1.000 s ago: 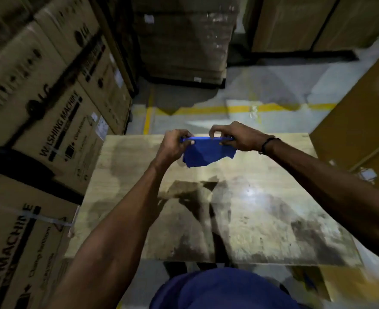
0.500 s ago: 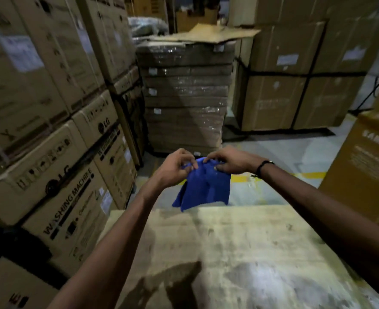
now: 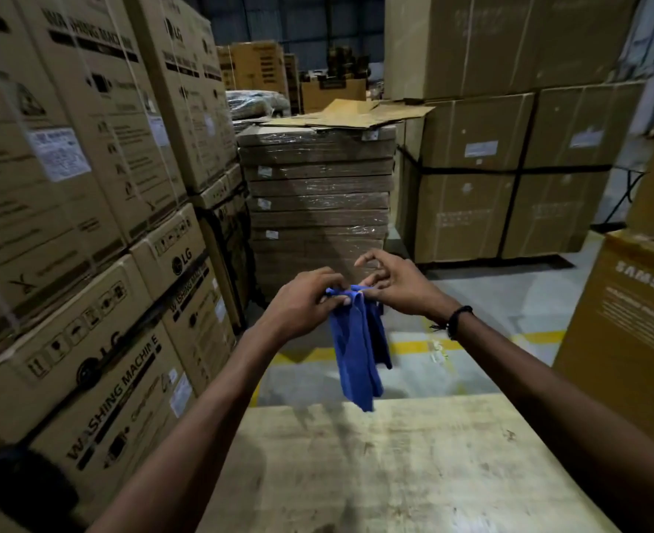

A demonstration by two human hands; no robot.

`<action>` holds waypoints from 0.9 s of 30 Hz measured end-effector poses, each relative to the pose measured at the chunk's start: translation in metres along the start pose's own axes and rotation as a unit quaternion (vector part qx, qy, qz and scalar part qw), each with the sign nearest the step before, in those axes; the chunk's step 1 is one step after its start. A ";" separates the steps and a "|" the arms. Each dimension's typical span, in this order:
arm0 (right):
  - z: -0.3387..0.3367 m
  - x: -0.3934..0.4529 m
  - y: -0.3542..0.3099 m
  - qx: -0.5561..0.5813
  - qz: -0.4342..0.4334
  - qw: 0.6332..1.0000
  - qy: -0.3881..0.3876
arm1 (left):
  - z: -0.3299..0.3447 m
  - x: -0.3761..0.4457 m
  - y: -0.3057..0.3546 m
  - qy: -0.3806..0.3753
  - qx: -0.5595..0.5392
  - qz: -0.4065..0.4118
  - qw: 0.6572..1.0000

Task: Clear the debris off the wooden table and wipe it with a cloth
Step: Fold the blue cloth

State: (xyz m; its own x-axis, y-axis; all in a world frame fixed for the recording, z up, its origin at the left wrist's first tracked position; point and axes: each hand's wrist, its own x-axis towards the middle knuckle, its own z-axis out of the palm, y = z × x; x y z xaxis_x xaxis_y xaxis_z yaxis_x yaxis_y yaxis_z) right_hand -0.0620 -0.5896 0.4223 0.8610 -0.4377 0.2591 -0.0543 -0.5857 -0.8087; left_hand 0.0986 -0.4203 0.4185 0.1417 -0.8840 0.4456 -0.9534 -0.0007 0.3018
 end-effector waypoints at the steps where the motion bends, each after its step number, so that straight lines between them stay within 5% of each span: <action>1: 0.002 -0.001 -0.001 0.010 -0.002 1.000 0.011 | -0.001 0.001 0.003 0.000 0.007 -0.006 1.000; 15: 0.008 -0.003 0.004 0.148 0.013 0.988 -0.043 | 0.000 0.005 0.011 0.089 0.040 -0.074 0.992; 18: 0.009 -0.001 0.008 0.133 -0.009 0.991 -0.029 | 0.000 0.007 0.004 0.115 0.008 -0.094 0.989; 23: 0.010 0.005 0.011 0.124 -0.020 0.992 0.000 | 0.000 0.002 -0.012 0.030 -0.129 -0.125 0.983; 27: 0.008 0.005 0.013 0.144 -0.031 0.989 0.024 | 0.003 -0.004 -0.017 0.085 -0.220 -0.116 0.965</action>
State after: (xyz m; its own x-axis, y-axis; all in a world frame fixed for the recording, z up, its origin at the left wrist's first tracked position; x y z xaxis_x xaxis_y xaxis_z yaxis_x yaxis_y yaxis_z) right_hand -0.0542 -0.5945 0.4089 0.8329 -0.4427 0.3320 0.1502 -0.3965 -0.9057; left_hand 0.1139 -0.4183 0.4096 0.4145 -0.7943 0.4442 -0.6904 0.0436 0.7221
